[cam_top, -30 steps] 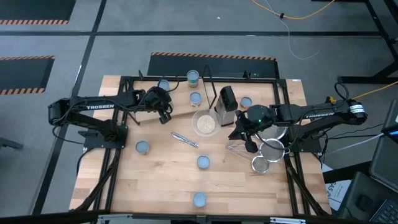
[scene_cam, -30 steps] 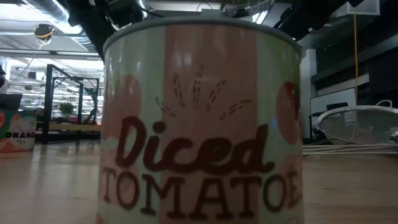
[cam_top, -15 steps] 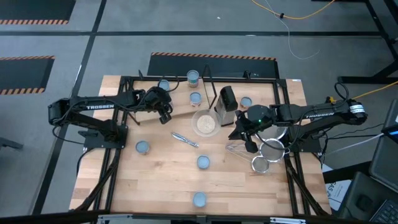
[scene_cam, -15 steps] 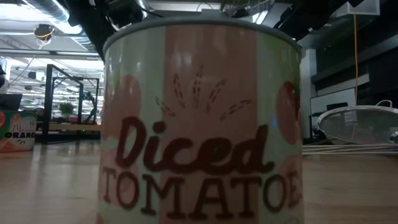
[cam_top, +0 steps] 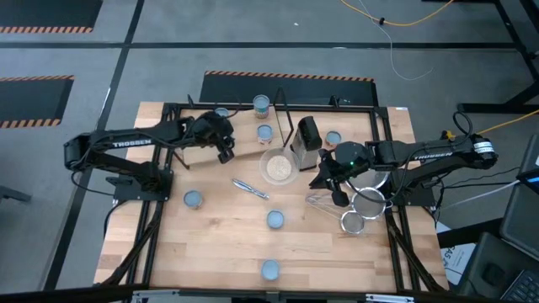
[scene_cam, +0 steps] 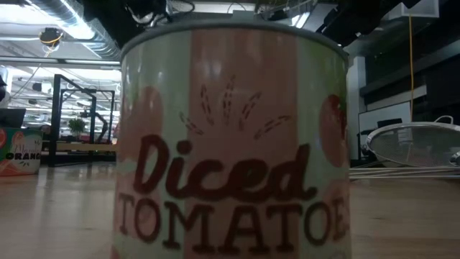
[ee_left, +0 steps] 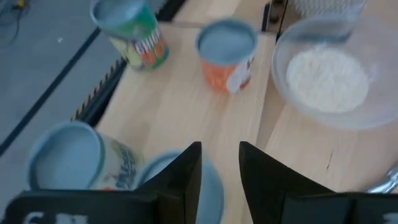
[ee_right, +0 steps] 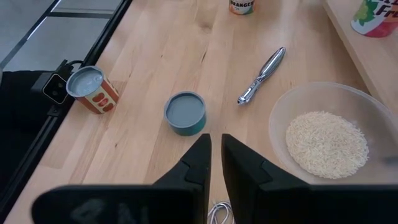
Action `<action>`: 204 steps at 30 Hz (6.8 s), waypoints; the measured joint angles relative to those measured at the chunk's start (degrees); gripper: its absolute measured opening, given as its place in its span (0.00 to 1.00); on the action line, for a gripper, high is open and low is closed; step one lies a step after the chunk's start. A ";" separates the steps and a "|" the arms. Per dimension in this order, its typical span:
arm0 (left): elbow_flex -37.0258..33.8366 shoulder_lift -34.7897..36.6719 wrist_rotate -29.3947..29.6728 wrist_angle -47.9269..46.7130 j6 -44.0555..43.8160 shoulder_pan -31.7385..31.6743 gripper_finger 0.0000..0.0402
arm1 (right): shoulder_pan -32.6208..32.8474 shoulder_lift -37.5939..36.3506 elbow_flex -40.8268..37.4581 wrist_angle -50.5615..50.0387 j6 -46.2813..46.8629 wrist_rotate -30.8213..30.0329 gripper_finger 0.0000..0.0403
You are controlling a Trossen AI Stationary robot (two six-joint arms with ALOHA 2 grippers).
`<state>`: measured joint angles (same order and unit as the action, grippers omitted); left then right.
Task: Pick and place cans onto a shelf
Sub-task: Move the yellow can to the center of the table
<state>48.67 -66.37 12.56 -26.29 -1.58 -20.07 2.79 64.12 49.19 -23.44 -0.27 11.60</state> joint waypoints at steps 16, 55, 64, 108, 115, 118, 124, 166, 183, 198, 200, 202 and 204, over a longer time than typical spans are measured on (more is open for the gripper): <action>2.27 8.49 0.00 -0.23 0.41 5.96 0.25 | -0.11 -0.04 0.07 5.91 -1.49 -5.85 0.11; 2.18 9.13 0.00 -0.19 0.39 7.51 0.25 | -21.26 -0.13 26.88 -43.94 -4.42 -28.32 0.56; 2.18 9.11 0.00 -0.19 0.32 7.51 0.25 | -36.38 0.02 6.39 -25.90 -14.79 -15.75 0.56; 2.18 9.11 -0.02 -0.19 0.24 7.49 0.25 | -42.34 17.19 -11.13 2.27 -14.99 -12.02 0.56; 2.18 9.11 -0.02 -0.19 0.20 7.51 0.25 | -42.34 18.82 -11.13 2.60 -15.09 -12.07 0.54; 2.18 9.11 0.00 -0.19 0.20 7.49 0.25 | -42.34 18.82 -11.13 2.60 -15.07 -12.07 0.50; 2.18 9.11 -0.02 -0.19 0.17 7.51 0.25 | -42.37 18.82 -11.13 2.58 -15.04 -12.10 0.40; 2.18 9.11 -0.01 -0.21 0.20 7.50 0.25 | -41.94 18.80 26.82 -45.51 -15.30 -24.01 0.04; 2.18 9.11 -0.02 -0.22 0.20 7.51 0.25 | -17.97 18.71 48.18 -47.51 -15.23 -23.54 0.04; 2.18 9.11 -0.02 -0.22 0.17 7.51 0.25 | -0.26 29.99 47.06 -35.48 -16.57 -13.11 0.04; 2.18 9.11 -0.02 -0.22 0.17 7.49 0.25 | 1.14 32.52 47.06 -33.31 -18.36 -10.93 0.04; 2.18 9.11 -0.02 -0.24 0.17 7.49 0.25 | 2.42 35.06 47.06 -31.00 -20.04 -9.87 0.04; 2.18 9.11 -0.02 -0.23 0.17 7.50 0.25 | 3.49 37.52 47.06 -28.61 -22.25 -9.22 0.04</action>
<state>50.85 -57.25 12.53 -26.51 -1.41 -12.57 6.27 101.64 96.25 -52.05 -22.52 2.37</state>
